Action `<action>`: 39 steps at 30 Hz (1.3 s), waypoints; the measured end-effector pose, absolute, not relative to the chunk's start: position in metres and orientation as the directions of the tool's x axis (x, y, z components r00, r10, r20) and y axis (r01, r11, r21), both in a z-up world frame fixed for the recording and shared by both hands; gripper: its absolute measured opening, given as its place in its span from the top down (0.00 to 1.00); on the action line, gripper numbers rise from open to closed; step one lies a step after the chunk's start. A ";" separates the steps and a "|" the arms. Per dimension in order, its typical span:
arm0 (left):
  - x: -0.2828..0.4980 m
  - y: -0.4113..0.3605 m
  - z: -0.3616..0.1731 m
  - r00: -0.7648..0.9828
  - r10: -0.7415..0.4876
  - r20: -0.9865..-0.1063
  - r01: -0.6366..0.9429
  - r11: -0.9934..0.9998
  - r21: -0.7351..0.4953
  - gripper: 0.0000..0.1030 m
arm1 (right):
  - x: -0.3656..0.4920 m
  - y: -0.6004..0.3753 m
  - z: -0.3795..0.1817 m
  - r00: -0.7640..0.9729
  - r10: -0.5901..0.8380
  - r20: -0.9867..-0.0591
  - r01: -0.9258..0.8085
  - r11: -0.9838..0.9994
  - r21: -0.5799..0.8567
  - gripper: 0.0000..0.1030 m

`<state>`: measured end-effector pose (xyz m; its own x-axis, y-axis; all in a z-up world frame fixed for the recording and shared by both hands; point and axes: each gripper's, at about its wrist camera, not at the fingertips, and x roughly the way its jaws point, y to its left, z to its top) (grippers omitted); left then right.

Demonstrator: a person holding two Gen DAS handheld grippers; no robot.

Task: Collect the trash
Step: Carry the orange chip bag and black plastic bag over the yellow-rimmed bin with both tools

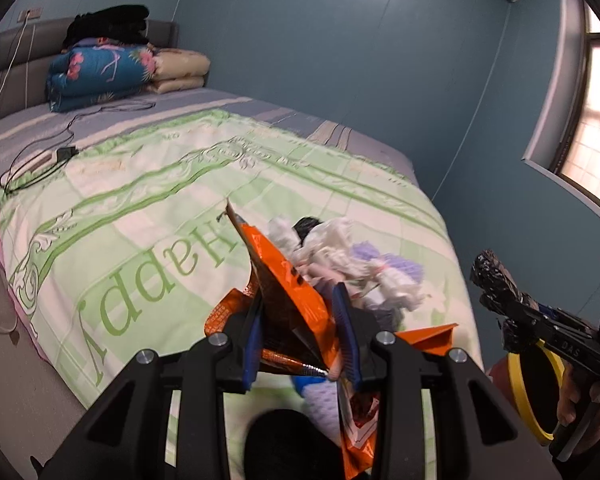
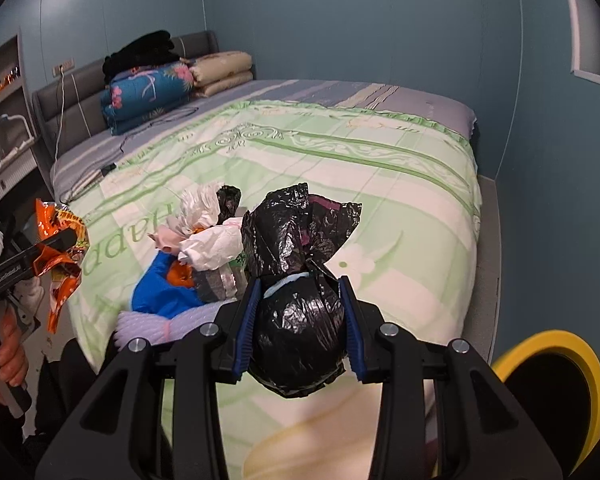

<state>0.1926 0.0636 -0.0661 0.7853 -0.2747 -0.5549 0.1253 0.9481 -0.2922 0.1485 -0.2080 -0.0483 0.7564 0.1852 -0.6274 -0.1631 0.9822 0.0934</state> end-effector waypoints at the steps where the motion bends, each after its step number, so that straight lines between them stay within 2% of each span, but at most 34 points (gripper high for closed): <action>1: 0.190 0.059 -0.060 0.787 -0.283 -0.548 0.137 0.947 -0.292 0.70 | 0.143 -0.213 -0.045 0.761 0.189 -0.621 -0.160 0.982 0.103 0.65; 11: 0.181 -0.009 -0.017 0.750 -0.404 -0.524 0.301 0.913 -0.274 0.70 | 0.095 -0.275 -0.013 0.823 0.157 -0.545 -0.083 0.984 0.158 0.65; 22: 0.164 -0.129 0.017 0.647 -0.561 -0.517 0.530 0.818 -0.224 0.70 | 0.045 -0.365 0.003 0.863 -0.002 -0.506 0.114 0.975 0.190 0.65; 29: 0.160 -0.205 0.009 0.522 -0.656 -0.545 0.653 0.719 -0.240 0.70 | 0.018 -0.402 0.006 0.863 -0.084 -0.498 0.196 0.964 0.178 0.64; 39: 0.161 -0.277 -0.026 0.371 -0.727 -0.578 0.727 0.615 -0.306 0.70 | 0.004 -0.441 -0.015 0.827 -0.147 -0.543 0.297 0.934 0.199 0.64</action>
